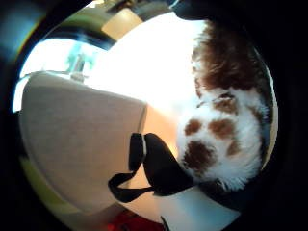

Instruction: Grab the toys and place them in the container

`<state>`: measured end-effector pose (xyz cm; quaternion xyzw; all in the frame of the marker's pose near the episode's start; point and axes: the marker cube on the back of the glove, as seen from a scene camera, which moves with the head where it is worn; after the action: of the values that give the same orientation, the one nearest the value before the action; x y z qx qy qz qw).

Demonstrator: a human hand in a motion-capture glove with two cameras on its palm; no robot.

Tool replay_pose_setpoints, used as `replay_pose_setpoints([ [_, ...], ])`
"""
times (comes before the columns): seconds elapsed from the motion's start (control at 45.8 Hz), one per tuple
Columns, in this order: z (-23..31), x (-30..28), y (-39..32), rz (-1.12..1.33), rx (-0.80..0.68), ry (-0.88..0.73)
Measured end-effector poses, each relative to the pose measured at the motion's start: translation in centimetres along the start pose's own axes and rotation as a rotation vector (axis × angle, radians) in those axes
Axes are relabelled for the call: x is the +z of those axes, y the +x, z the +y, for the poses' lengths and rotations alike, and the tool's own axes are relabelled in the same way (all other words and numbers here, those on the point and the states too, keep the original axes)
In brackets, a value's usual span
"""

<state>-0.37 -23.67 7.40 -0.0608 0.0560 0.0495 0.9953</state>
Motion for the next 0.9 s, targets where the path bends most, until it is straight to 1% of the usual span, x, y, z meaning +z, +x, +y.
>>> replay_pose_setpoints([
  [0.131,-0.1,0.8,-1.0,-0.033,-0.014,-0.105],
  [0.218,-0.1,0.7,-1.3,-0.029,-0.007,-0.133],
  [0.371,0.2,0.7,-1.3,0.101,0.007,-0.188],
  [0.481,1.0,0.2,-1.6,0.128,-0.079,-0.236],
  [0.546,1.0,0.1,-1.7,0.151,-0.047,-0.246],
  [0.59,1.0,0.2,-1.7,0.166,-0.003,-0.238],
  [0.655,1.2,0.3,-1.4,0.19,-0.018,-0.207],
  [0.765,1.3,0.5,-1.5,0.193,-0.002,-0.091],
  [0.852,1.3,0.7,-1.1,0.218,-0.03,-0.005],
  [0.896,1.2,0.8,-0.8,0.239,-0.019,0.03],
])
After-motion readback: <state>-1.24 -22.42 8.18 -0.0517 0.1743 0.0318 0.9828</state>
